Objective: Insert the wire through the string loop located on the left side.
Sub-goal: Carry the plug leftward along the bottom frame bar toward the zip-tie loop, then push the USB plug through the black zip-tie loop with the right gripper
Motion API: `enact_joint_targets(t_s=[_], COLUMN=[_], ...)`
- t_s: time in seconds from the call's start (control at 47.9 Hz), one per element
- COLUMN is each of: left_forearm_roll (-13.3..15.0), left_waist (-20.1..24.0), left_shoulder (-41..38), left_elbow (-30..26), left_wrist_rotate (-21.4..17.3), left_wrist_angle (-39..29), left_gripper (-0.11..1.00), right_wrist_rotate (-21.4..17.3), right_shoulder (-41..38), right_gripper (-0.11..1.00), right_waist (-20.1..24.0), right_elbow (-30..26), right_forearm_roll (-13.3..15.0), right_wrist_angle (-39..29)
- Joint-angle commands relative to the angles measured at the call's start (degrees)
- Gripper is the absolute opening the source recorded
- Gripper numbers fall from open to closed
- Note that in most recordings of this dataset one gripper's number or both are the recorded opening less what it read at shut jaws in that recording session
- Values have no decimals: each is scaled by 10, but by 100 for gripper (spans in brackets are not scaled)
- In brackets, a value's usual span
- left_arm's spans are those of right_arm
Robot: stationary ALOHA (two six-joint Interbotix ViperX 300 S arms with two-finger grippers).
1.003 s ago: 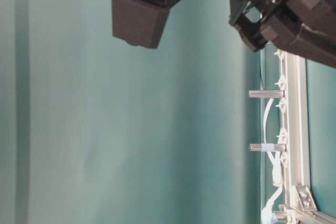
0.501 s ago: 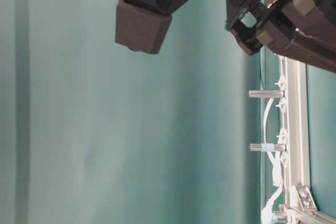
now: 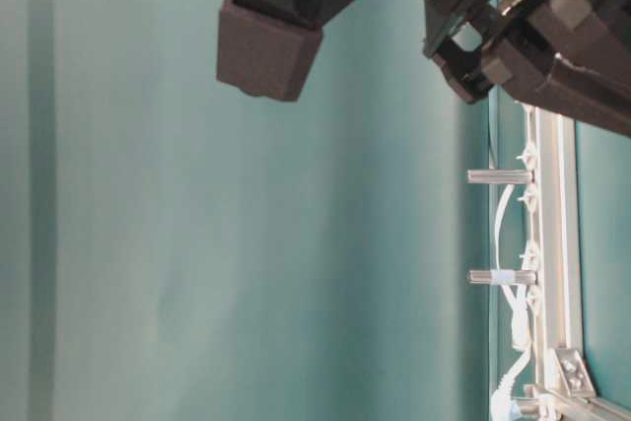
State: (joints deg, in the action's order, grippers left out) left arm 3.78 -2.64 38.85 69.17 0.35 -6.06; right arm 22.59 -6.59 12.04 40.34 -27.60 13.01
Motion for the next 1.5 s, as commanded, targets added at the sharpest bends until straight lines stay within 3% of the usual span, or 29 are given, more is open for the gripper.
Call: enact_joint_targets(t_s=[0.0,0.669,1.483], left_forearm_roll=[-2,-2,-2], left_waist=[-4,-4,-13], left_shoulder=[-1,-4,7], left_elbow=[-5,-10,4], left_wrist_rotate=[3,3,3], left_wrist_angle=[3,3,2], left_gripper=[75,75,75], right_wrist_rotate=[1,1,1], right_shoulder=[20,16,-54], right_gripper=[10,10,10], right_waist=[-3,-8,-17], right_elbow=[-9,-18,-109], right_forearm_roll=[1,2,15], right_wrist_angle=[2,3,2])
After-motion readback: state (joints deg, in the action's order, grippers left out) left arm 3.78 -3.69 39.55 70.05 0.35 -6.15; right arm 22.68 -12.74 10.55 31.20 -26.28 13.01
